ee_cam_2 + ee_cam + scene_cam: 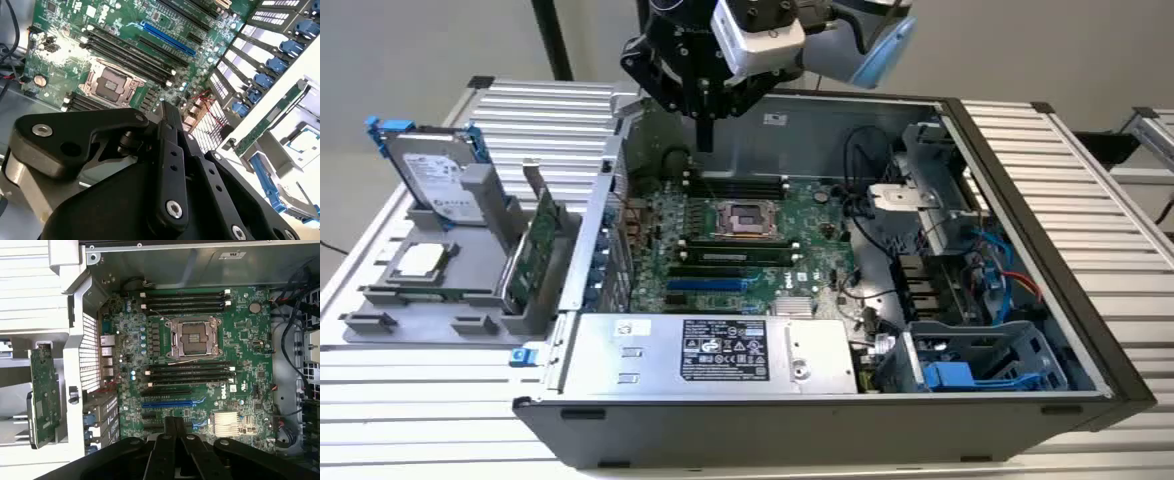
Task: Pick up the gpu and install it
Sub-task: 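Reach for the gpu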
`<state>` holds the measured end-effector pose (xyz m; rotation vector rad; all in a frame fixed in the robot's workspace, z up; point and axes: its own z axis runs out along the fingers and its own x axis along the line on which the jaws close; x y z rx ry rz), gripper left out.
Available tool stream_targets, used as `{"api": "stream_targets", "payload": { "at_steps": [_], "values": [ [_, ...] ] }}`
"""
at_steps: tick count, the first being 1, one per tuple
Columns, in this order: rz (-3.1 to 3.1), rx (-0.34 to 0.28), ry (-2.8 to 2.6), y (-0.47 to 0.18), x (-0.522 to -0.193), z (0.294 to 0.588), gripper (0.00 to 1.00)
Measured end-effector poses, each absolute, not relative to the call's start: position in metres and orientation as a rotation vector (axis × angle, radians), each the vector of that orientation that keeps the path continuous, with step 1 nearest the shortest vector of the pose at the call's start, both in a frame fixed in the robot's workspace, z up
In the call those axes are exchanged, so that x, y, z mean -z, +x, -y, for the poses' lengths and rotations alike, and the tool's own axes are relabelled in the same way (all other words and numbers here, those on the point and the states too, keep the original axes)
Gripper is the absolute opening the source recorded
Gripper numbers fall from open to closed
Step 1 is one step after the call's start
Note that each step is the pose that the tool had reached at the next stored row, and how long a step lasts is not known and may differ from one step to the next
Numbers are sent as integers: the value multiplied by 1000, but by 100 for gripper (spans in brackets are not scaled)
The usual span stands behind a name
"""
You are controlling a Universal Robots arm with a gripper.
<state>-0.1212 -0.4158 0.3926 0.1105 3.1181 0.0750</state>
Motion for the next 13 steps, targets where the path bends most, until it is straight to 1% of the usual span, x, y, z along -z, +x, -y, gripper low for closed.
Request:
{"api": "stream_targets", "payload": {
  "at_steps": [13],
  "values": [
    [-3118, -75, 110, -121, -393, 416, 0]
  ]
}}
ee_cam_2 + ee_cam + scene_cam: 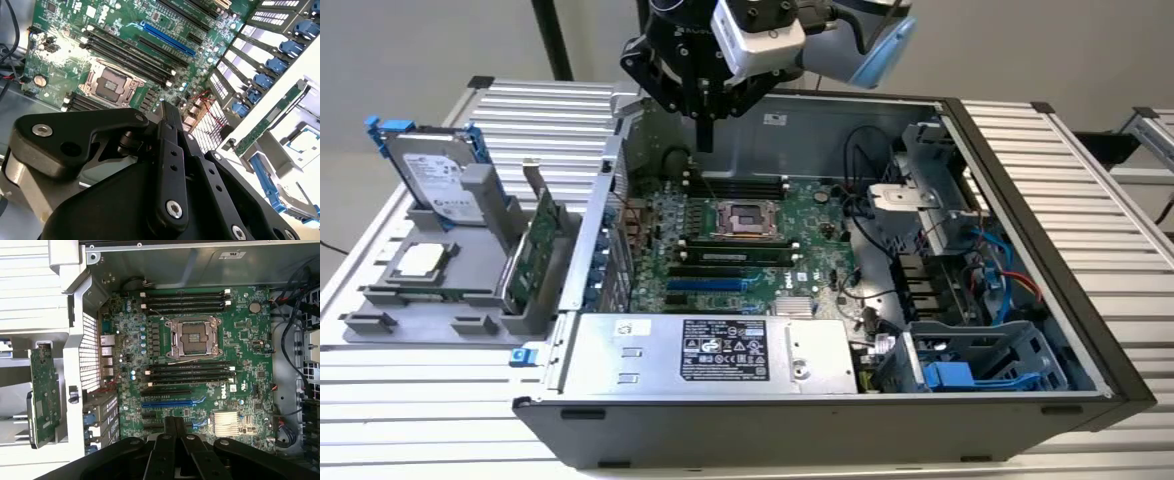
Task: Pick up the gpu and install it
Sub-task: 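Reach for the gpu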
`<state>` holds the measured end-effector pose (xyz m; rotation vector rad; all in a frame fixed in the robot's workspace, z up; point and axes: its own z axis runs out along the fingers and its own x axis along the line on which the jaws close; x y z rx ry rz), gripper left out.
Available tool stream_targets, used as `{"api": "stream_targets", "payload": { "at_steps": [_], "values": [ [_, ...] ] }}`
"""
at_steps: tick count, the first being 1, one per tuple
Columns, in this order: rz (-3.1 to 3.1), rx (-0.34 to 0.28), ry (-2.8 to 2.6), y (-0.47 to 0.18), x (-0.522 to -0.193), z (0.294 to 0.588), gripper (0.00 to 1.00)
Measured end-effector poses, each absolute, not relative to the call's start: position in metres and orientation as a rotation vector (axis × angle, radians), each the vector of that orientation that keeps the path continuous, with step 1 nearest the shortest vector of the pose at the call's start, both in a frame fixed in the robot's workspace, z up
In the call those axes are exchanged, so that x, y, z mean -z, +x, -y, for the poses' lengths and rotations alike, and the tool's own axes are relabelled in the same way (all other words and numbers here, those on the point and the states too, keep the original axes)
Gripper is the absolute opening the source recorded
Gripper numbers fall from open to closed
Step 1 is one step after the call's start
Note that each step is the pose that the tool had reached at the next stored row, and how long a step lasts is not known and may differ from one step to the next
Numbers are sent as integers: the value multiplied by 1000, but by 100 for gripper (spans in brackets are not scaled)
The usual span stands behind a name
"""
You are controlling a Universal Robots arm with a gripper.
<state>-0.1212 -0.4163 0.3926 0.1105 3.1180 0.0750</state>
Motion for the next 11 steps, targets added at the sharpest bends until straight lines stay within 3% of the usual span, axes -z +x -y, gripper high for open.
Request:
{"api": "stream_targets", "payload": {
  "at_steps": [11],
  "values": [
    [-3118, -75, 110, -129, -393, 416, 0]
  ]
}}
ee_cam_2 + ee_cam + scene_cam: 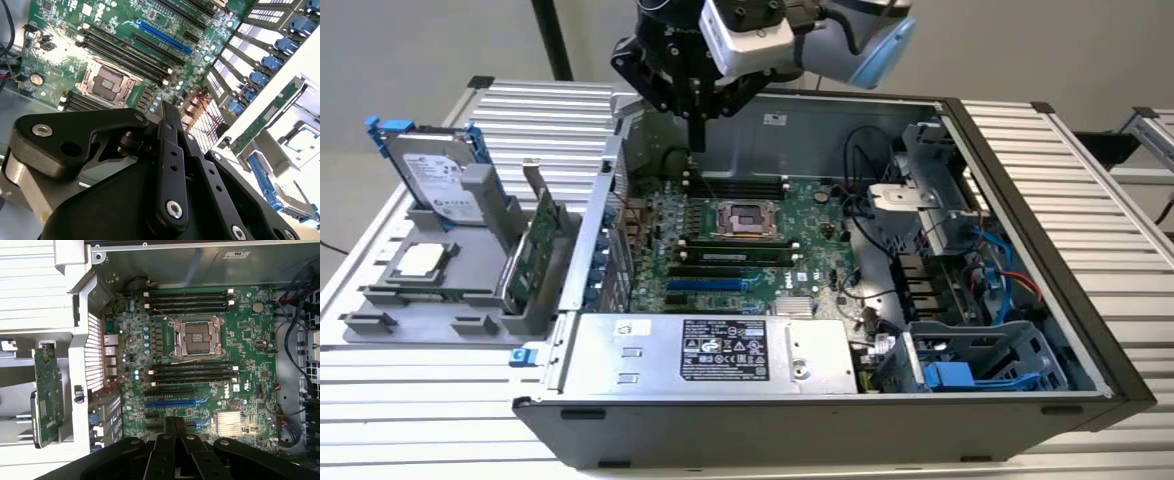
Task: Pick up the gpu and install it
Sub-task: 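Reach for the gpu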
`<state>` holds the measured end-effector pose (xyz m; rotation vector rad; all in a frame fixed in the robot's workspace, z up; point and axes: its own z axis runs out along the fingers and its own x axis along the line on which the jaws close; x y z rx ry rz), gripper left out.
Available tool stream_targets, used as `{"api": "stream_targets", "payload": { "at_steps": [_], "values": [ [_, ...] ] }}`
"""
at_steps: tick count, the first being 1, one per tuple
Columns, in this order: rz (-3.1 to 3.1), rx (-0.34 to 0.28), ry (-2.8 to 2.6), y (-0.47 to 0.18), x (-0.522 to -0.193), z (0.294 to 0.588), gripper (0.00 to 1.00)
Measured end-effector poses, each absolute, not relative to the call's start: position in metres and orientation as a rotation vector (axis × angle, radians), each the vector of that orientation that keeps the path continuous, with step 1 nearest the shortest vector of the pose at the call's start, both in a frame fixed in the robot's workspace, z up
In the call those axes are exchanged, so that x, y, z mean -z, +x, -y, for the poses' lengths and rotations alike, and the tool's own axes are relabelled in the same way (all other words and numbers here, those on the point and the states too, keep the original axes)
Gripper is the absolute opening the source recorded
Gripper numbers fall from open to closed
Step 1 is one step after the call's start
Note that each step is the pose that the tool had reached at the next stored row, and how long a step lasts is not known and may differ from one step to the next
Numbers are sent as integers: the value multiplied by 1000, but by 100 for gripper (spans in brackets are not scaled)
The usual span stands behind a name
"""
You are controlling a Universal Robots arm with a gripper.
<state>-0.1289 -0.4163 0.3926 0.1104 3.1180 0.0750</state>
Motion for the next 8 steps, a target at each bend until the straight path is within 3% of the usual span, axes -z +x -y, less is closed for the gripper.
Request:
{"api": "stream_targets", "payload": {
  "at_steps": [8],
  "values": [
    [-3118, -75, 110, -138, -393, 416, 0]
  ]
}}
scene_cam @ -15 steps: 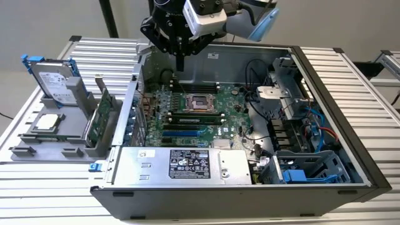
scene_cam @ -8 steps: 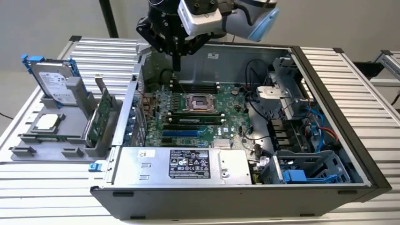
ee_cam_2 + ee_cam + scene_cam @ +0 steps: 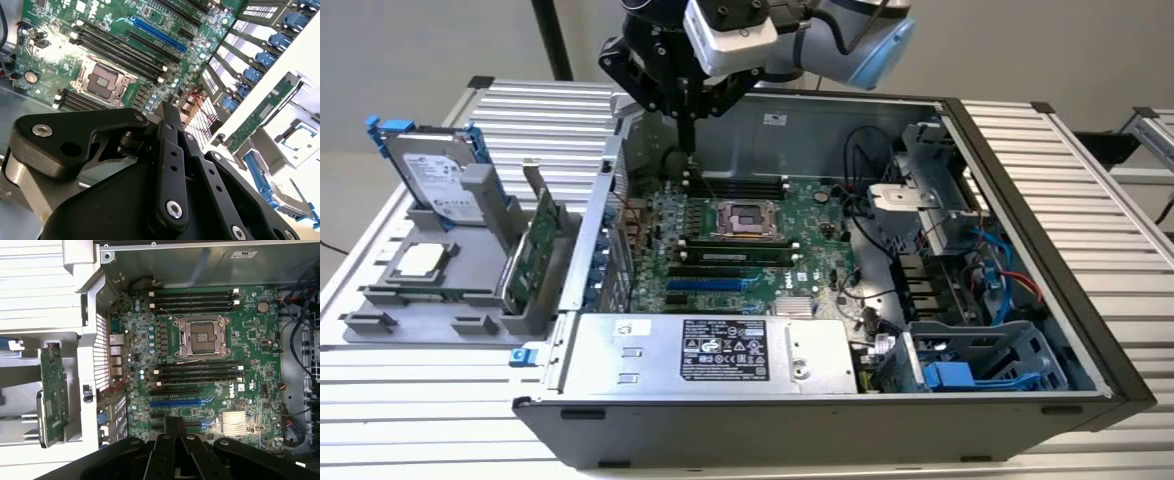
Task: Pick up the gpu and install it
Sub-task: 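Reach for the gpu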
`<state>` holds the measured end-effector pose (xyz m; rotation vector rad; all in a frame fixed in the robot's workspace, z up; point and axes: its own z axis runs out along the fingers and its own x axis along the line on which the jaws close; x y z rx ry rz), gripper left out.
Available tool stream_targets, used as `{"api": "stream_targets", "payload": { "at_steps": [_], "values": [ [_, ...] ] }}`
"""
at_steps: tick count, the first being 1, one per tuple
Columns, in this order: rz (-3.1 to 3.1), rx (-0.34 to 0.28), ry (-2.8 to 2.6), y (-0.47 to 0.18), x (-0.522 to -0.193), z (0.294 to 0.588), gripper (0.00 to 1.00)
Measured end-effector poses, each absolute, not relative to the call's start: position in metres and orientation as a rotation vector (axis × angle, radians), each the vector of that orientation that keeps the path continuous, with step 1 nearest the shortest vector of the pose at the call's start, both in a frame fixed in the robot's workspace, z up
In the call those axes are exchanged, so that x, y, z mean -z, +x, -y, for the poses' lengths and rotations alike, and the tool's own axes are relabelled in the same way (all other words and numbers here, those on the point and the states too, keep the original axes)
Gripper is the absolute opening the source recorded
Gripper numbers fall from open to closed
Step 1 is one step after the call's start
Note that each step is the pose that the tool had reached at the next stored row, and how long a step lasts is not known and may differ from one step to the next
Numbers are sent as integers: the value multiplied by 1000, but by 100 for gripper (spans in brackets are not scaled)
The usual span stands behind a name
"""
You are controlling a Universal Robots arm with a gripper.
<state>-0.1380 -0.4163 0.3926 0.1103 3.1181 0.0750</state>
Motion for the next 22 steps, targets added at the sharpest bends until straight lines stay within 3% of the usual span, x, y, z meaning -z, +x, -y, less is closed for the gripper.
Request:
{"api": "stream_targets", "payload": {
  "at_steps": [22],
  "values": [
    [-3118, -75, 110, -169, -393, 416, 0]
  ]
}}
